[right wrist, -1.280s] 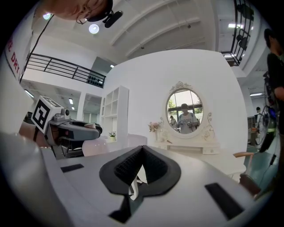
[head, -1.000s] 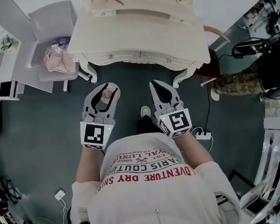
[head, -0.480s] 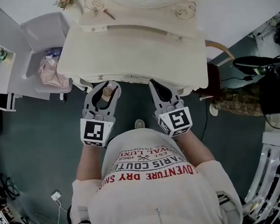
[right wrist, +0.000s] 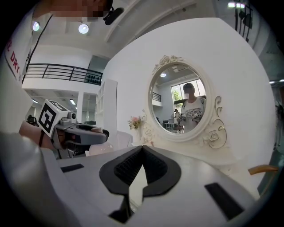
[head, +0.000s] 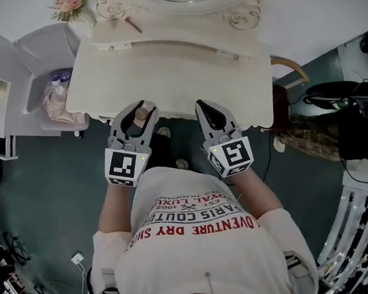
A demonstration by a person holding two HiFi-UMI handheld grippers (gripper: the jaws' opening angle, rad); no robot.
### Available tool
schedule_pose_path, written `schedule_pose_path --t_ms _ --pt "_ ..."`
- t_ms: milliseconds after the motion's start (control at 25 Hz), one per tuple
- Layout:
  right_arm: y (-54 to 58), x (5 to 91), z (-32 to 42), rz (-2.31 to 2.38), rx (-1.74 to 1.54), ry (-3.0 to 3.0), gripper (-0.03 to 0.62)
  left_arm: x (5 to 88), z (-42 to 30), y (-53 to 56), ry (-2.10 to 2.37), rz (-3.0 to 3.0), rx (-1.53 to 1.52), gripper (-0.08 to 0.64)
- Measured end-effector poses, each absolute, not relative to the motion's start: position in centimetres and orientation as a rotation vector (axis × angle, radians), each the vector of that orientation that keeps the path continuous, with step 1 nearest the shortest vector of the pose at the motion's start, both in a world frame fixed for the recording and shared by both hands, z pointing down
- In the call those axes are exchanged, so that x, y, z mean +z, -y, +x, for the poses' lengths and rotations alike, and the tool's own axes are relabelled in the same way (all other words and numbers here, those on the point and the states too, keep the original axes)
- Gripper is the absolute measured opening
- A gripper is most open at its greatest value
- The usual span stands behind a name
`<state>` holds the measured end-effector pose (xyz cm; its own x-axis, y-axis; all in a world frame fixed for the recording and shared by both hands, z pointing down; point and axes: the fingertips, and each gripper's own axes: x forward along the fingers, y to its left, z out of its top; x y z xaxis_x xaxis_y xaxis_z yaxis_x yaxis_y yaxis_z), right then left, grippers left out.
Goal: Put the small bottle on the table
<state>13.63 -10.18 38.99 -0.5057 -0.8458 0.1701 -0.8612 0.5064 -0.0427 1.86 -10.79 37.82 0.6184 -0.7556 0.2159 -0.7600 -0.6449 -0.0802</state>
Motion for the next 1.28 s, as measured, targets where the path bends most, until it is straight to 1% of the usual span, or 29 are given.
schedule_pose_path --t_ms 440,720,1040,1280 --pt "21.4 40.4 12.3 1.594 0.289 2.585 -0.002 41.2 0.9 22.7 1.111 2.857 0.388 0.133" --pt "27.8 43.8 12.5 1.668 0.357 2.492 -0.002 44.2 0.4 29.2 1.022 2.863 0.376 0.133" --pt "31.2 47.7 12.1 1.666 0.366 2.412 -0.002 50.0 0.6 32.7 0.928 2.848 0.418 0.133" --pt "31.9 50.3 12.0 1.652 0.413 2.368 -0.002 53.8 0.8 33.6 0.897 2.805 0.459 0.133"
